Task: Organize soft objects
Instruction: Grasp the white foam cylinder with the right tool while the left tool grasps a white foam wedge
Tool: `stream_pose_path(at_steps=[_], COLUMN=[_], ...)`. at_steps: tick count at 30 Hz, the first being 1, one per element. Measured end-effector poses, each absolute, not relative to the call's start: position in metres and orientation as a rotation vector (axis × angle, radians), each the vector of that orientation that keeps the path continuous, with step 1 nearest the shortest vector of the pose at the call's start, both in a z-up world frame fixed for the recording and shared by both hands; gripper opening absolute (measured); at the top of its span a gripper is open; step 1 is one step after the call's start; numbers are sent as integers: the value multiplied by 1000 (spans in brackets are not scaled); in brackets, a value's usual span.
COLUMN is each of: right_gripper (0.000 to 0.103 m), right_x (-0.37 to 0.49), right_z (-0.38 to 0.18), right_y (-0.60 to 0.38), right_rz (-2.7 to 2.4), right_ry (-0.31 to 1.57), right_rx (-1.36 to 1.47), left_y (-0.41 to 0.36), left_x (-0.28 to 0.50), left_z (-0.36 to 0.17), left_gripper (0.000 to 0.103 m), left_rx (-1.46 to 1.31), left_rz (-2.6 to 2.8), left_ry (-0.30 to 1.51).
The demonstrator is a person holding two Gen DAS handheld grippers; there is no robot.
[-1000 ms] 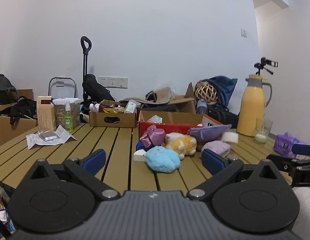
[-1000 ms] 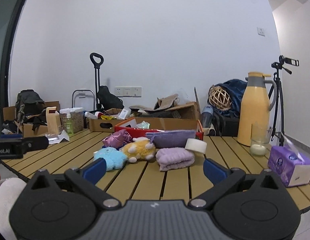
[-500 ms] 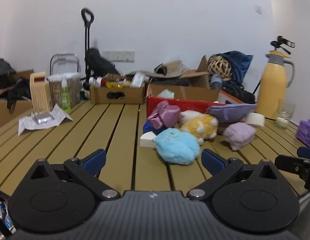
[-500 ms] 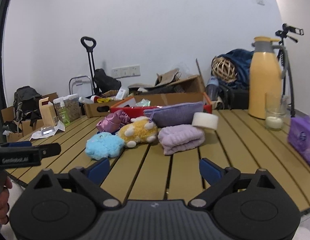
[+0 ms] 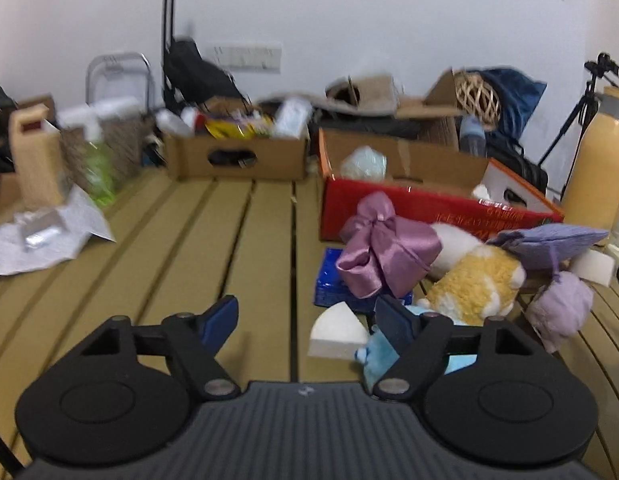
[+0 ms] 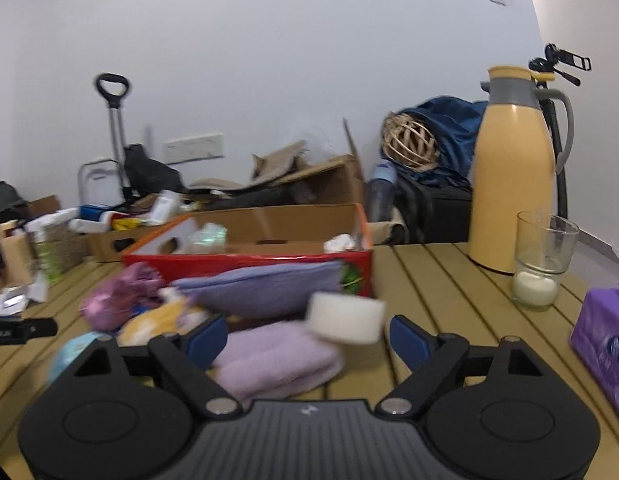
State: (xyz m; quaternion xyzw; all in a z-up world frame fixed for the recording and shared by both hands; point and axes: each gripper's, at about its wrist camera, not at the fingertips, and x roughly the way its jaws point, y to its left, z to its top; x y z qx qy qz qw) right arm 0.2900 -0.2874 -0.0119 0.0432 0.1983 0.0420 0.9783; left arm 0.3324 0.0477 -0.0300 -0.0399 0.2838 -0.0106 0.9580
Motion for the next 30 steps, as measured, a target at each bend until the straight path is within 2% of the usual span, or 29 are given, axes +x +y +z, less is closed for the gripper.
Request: stream_pose_path(at_steps=[6, 9, 10, 11, 12, 15, 22, 30], right_gripper=[87, 77, 74, 66, 56, 55, 53, 54], right_x=[338, 355, 360, 364, 367, 369, 353, 269], right_z=[-23, -32, -36, -38, -40, -44, -32, 6], right_y=[-309, -315, -316, -318, -320, -322, -322, -316], right_rz=[57, 55, 60, 65, 77, 94, 87, 119], right_ry=[431, 456, 470, 481, 485, 493, 467, 411], right_rx=[161, 186, 191, 204, 224, 243, 236, 161], left_y=[38, 43, 44, 44, 44, 43, 37, 37], left_x=[360, 362, 362, 362, 361, 362, 345, 263], left_z=[-52, -54, -54, -54, -54, -55, -35, 20], left_gripper=[77, 73, 68, 64, 53, 29, 26, 26], left_rx=[-42, -68, -68, -73, -80, -102, -80, -65], left_rz=[-15, -24, -26, -36, -55, -115, -82, -49], left_ry=[628, 639, 641, 642, 644, 650, 608, 423])
